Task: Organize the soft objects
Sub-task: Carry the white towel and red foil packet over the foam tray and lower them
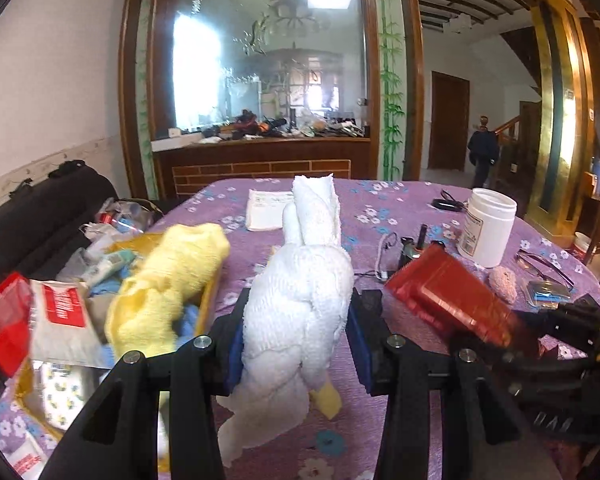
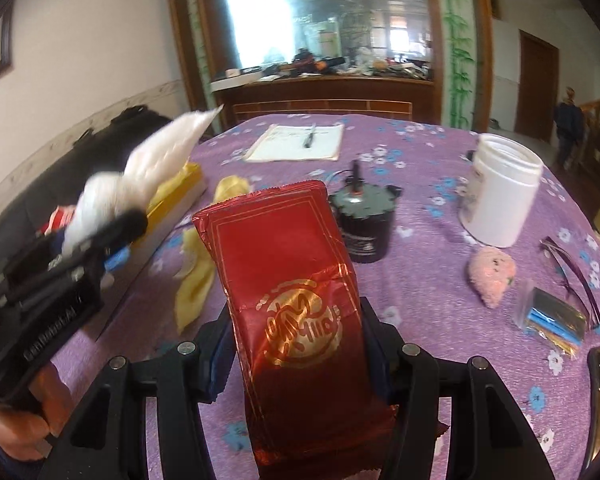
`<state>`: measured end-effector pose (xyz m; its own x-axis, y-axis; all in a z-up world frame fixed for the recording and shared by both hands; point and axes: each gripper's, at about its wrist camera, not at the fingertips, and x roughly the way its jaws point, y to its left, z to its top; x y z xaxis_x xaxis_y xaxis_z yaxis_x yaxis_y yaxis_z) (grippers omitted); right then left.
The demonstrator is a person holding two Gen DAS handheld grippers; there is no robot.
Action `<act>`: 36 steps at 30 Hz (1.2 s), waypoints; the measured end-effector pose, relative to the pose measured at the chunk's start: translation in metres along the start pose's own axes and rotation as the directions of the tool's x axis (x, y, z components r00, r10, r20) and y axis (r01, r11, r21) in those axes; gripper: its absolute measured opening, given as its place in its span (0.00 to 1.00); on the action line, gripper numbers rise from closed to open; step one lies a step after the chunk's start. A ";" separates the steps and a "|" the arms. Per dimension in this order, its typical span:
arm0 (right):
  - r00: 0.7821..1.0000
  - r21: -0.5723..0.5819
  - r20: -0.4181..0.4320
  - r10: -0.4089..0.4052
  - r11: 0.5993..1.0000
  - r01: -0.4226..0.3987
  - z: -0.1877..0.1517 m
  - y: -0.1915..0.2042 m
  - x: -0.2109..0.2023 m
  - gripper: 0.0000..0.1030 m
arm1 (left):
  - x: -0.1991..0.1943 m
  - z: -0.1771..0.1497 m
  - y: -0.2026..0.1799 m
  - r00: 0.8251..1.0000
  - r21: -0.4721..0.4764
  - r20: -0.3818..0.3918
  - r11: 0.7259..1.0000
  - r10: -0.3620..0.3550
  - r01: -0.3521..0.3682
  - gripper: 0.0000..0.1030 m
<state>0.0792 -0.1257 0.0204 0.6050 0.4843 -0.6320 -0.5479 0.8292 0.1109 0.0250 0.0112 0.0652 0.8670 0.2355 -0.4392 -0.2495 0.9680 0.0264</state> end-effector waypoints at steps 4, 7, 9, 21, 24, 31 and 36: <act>1.000 -0.048 0.014 0.002 0.999 -0.002 -0.003 0.011 -0.003 0.58 | -0.010 -0.002 0.007 1.000 0.002 0.000 1.000 0.027 -0.027 0.42; 1.000 -0.075 0.026 0.005 0.997 -0.003 -0.004 0.017 -0.005 0.58 | -0.016 -0.002 0.011 0.999 0.000 -0.001 0.999 0.042 -0.042 0.42; 0.999 -0.082 0.034 0.012 0.997 -0.010 -0.004 0.019 -0.007 0.58 | -0.021 -0.001 0.014 0.999 0.002 0.004 0.999 0.047 -0.047 0.42; 0.995 -0.101 0.085 0.042 0.994 -0.034 -0.001 0.023 -0.012 0.58 | -0.048 0.000 0.046 0.995 -0.045 0.043 0.996 0.085 -0.083 0.42; 0.996 -0.088 0.079 0.039 0.996 -0.032 0.001 0.022 -0.011 0.58 | -0.055 -0.001 0.059 0.993 -0.057 0.054 0.994 0.101 -0.098 0.42; 0.995 -0.027 0.038 0.089 0.996 -0.088 0.014 0.038 -0.016 0.58 | -0.071 -0.004 0.108 0.983 -0.125 0.072 0.980 0.166 -0.156 0.42; 0.986 -0.052 0.038 0.165 0.985 -0.163 0.033 0.078 -0.021 0.58 | -0.072 -0.006 0.155 0.977 -0.209 0.041 0.958 0.208 -0.196 0.42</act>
<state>0.0432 -0.0621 0.0673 0.5281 0.6248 -0.5751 -0.6686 0.7234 0.1720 -0.0790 0.1437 0.0954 0.8131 0.4354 -0.3864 -0.4986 0.8635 -0.0761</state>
